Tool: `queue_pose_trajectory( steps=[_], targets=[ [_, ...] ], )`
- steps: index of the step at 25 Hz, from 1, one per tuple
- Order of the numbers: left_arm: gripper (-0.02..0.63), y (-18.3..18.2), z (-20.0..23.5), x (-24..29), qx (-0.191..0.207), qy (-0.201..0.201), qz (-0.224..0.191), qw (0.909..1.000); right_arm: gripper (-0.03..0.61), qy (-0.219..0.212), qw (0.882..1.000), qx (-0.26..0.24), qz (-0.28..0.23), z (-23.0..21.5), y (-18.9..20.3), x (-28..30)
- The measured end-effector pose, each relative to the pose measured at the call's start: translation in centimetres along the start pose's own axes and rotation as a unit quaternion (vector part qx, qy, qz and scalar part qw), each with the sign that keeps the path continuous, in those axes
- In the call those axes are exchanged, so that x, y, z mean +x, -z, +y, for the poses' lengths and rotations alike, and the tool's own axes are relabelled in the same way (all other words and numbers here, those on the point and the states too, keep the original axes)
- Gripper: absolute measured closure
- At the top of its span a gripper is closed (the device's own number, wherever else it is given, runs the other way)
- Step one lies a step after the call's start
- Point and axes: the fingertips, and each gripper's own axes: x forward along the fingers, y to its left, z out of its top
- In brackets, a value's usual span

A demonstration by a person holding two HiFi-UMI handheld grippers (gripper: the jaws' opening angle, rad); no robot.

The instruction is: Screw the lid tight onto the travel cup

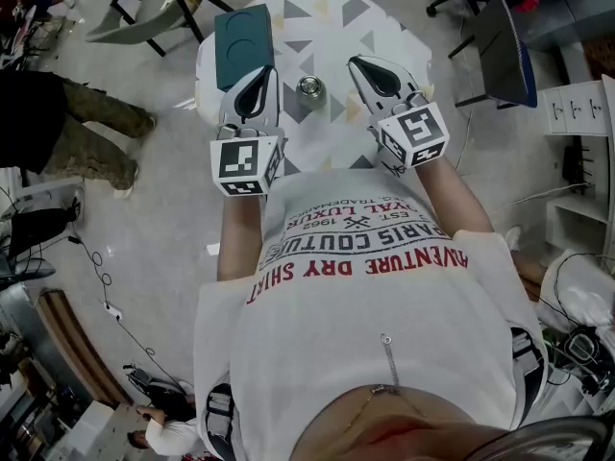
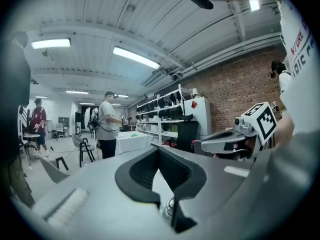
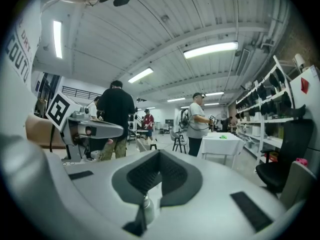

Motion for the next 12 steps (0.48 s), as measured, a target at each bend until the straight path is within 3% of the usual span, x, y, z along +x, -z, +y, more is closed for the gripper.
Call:
queue_pose_trajectory(
  steps=[12],
  targets=[
    [0.603,0.44,0.44,0.11,-0.021,-0.013,0.008,0.9997,0.569,-0.006,1.0,-0.004,-0.003,0.43,-0.19,0.19]
  ],
)
